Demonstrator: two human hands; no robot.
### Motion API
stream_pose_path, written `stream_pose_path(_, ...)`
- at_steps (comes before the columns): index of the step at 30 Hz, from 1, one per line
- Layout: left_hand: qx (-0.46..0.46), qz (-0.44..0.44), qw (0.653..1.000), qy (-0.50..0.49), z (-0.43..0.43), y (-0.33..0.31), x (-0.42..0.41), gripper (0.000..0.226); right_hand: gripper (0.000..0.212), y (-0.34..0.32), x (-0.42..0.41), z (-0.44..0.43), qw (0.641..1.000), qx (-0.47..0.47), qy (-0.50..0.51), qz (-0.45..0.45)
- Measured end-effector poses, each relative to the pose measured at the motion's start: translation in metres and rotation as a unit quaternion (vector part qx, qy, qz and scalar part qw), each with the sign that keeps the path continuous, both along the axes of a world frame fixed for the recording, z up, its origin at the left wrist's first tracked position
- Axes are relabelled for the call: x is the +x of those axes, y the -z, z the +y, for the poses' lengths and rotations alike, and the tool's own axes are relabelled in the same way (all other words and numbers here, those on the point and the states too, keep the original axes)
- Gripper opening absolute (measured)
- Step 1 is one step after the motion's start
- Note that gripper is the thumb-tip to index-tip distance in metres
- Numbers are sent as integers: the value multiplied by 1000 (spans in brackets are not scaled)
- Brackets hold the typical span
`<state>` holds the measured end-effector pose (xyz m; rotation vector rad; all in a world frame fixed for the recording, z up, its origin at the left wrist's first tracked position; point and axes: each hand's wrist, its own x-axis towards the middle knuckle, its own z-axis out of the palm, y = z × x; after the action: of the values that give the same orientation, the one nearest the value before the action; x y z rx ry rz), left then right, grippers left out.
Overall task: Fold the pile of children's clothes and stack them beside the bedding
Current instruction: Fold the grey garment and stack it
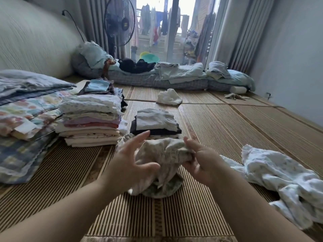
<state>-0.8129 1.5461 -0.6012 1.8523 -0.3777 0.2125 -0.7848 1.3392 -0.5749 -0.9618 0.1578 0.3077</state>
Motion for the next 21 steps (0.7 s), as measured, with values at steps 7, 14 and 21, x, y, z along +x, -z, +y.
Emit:
stream_pose_path(7,121,-61,987,-91,-25,6,12,37,44,4,-10,9,972,-146,-129,-129)
stream_pose_path(14,-171,119,971,122,-23,-7,15,24,33,24,-24,15,880,-359,-73,-301)
stream_pose_path(21,-59,27,998,4,-19,-29,1,12,8,26,-29,13,675,-657,9,-335)
